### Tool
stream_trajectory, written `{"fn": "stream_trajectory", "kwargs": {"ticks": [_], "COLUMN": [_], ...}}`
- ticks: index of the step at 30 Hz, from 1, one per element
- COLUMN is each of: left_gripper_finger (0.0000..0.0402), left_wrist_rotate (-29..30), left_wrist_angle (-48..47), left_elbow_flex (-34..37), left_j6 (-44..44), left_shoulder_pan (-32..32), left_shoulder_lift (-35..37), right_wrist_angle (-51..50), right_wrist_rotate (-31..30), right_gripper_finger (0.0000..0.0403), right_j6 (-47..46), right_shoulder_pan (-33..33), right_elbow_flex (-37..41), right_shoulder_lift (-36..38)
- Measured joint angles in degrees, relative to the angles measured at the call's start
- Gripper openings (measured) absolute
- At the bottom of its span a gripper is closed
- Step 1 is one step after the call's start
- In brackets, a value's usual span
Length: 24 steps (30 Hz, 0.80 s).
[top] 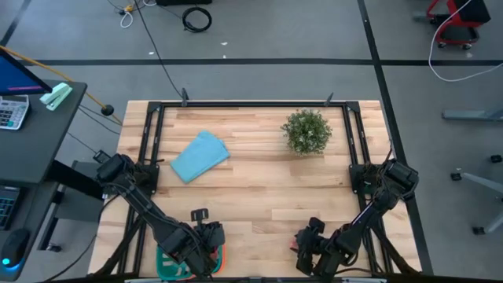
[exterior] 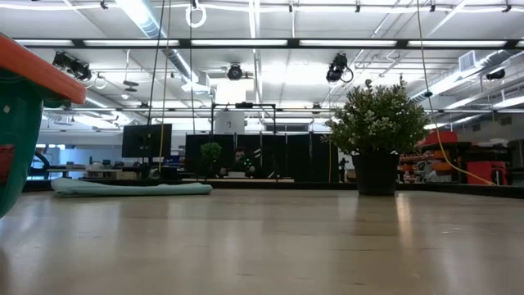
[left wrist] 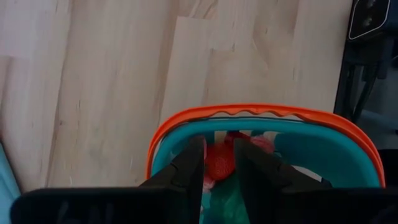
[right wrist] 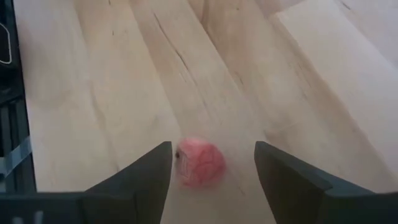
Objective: Pick and placing Produce into tupperware
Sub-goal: Put the pink peach into the blue basket
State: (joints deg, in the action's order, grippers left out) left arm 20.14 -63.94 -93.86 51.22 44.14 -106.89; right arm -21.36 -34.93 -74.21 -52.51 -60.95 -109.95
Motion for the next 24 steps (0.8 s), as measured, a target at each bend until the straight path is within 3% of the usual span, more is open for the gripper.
{"fn": "stream_trajectory", "kwargs": {"ticks": [13, 24], "left_gripper_finger": [0.0082, 0.0071], "left_wrist_rotate": [0.0, 0.0], "left_wrist_angle": [0.0, 0.0], "left_elbow_flex": [0.0, 0.0], "left_j6": [0.0, -2.4], "left_shoulder_pan": [0.0, -0.2], "left_shoulder_lift": [0.0, 0.0], "right_wrist_angle": [0.7, 0.1], "right_wrist_rotate": [-0.3, -3.3], "right_gripper_finger": [0.0222, 0.0064], "right_j6": [-5.9, -6.9], "right_shoulder_pan": [-0.2, 1.3], "right_elbow_flex": [3.5, 3.2], "right_shoulder_lift": [0.2, 0.1]}}
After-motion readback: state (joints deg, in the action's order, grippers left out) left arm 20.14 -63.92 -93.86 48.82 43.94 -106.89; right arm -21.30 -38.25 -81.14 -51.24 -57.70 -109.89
